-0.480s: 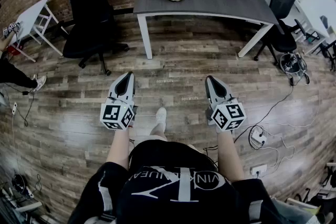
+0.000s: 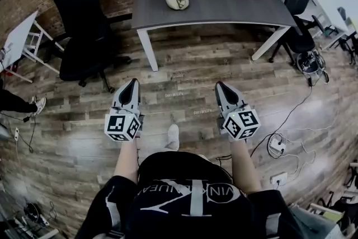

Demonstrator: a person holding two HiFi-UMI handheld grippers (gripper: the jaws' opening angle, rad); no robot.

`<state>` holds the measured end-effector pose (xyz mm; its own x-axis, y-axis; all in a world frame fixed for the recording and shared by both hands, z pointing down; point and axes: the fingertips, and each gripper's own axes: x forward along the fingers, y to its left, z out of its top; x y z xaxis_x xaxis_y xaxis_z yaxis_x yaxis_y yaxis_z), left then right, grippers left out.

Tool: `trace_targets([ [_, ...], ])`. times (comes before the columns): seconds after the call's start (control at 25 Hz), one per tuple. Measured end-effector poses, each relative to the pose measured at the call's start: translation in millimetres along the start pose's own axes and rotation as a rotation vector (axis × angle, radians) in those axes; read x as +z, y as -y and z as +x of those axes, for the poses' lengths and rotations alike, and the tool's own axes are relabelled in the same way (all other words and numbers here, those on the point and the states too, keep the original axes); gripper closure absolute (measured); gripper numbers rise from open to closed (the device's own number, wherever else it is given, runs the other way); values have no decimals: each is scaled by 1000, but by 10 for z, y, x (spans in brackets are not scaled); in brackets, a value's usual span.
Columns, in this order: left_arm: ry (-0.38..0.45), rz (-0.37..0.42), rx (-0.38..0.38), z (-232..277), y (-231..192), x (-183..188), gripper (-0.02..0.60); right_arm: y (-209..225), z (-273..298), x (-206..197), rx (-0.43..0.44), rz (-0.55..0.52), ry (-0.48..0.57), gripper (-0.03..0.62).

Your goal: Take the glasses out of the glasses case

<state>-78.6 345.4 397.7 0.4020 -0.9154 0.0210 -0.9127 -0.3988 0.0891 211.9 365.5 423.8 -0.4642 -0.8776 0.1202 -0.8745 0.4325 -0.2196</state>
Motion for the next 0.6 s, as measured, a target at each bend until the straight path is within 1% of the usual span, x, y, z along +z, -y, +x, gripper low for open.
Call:
trace_targets([
  [0.12,-9,-7,-7,240,-154,-6,566,81,259,4,-5,8,-17,563],
  [0.28,-27,-15,-14,509,-334,-50,566,204,566,-9,-17,44,-35,562],
  [0.48,-40,-21,-18,825,-575,-117,566,372,924,-24,-61,60,-34,560],
  [0.6,-44,-21,-23,973,-731,-151,566,430,1126,-16,-71,88,-16,559],
])
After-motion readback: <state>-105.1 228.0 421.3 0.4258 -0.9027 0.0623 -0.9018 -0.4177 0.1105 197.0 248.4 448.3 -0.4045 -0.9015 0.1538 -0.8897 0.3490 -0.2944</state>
